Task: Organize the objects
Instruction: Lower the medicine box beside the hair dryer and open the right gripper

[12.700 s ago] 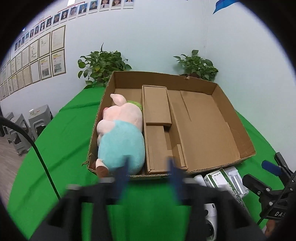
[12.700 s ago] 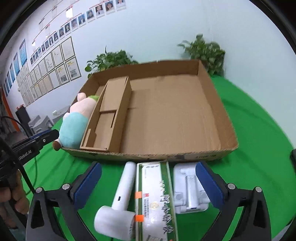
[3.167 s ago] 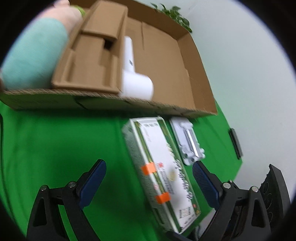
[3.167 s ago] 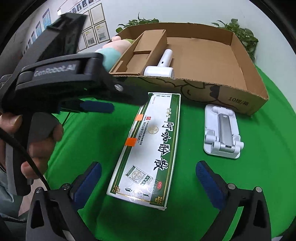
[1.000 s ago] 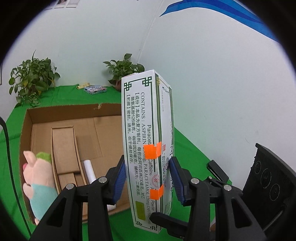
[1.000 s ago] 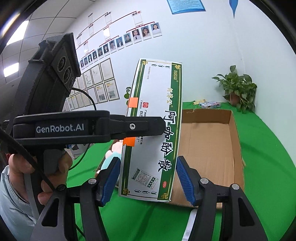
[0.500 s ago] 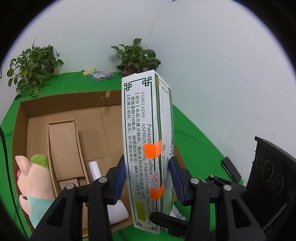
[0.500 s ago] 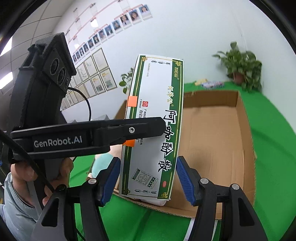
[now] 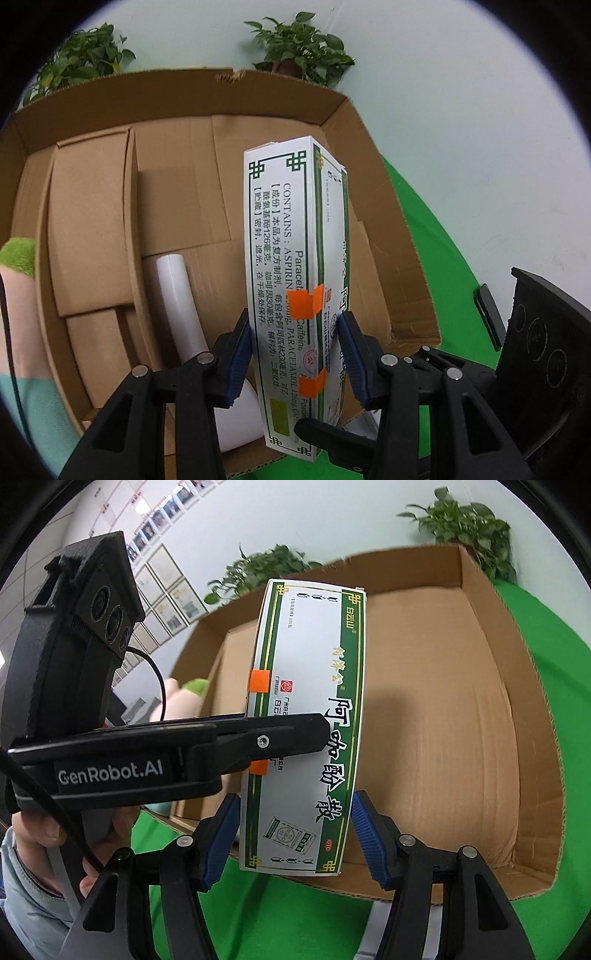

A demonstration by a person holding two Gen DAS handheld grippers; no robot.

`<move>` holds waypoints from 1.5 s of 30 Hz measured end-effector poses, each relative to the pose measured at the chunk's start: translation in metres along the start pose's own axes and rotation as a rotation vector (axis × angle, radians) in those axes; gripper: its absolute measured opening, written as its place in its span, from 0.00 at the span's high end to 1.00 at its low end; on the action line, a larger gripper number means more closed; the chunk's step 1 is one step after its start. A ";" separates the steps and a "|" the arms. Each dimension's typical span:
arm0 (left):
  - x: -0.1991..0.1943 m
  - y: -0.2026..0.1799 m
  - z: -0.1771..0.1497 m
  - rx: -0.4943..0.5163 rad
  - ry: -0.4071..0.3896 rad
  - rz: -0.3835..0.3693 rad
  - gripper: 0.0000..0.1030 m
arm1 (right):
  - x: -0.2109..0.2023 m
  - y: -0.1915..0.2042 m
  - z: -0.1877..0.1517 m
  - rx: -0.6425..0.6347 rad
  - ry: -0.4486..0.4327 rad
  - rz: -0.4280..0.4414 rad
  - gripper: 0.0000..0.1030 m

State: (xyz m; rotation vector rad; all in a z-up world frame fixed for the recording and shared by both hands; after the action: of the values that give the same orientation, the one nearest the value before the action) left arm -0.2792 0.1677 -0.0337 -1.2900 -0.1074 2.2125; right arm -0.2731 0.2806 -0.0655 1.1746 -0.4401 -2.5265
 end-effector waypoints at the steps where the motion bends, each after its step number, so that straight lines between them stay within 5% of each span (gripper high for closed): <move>1: 0.004 0.001 0.000 -0.003 0.008 0.004 0.57 | 0.003 -0.001 -0.001 0.006 0.009 0.000 0.44; 11: 0.017 0.004 -0.004 -0.020 0.050 0.051 0.53 | 0.016 -0.012 -0.013 0.014 0.057 -0.043 0.44; 14: 0.011 0.009 -0.004 -0.011 0.037 0.113 0.55 | 0.023 -0.017 -0.013 0.023 0.079 -0.074 0.44; 27: -0.044 0.058 -0.015 -0.084 -0.062 0.139 0.55 | 0.041 -0.017 -0.018 0.059 0.144 -0.097 0.38; 33: -0.054 0.074 -0.033 -0.087 -0.075 0.158 0.55 | 0.038 -0.015 -0.016 0.074 0.093 -0.093 0.38; 35: -0.055 0.078 -0.037 -0.097 -0.077 0.152 0.55 | 0.032 -0.014 -0.018 0.065 0.083 -0.108 0.44; 37: -0.054 0.081 -0.044 -0.101 -0.074 0.152 0.55 | 0.037 -0.011 -0.022 0.044 0.109 -0.128 0.66; 38: -0.053 0.082 -0.046 -0.103 -0.072 0.153 0.55 | 0.042 -0.009 -0.023 0.039 0.117 -0.131 0.69; 45: -0.046 0.091 -0.064 -0.129 -0.050 0.154 0.55 | 0.044 -0.009 -0.029 0.046 0.115 -0.155 0.69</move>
State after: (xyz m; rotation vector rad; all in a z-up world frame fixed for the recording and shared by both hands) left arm -0.2490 0.0545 -0.0629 -1.3516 -0.1785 2.4036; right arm -0.2791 0.2665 -0.1168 1.4136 -0.3947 -2.5723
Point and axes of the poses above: each gripper's, at about its wrist camera, not at the fingertips, and x roughly the way its jaws point, y to its left, z to its top, the point moved 2 cm from there along x, roughly the way its jaws point
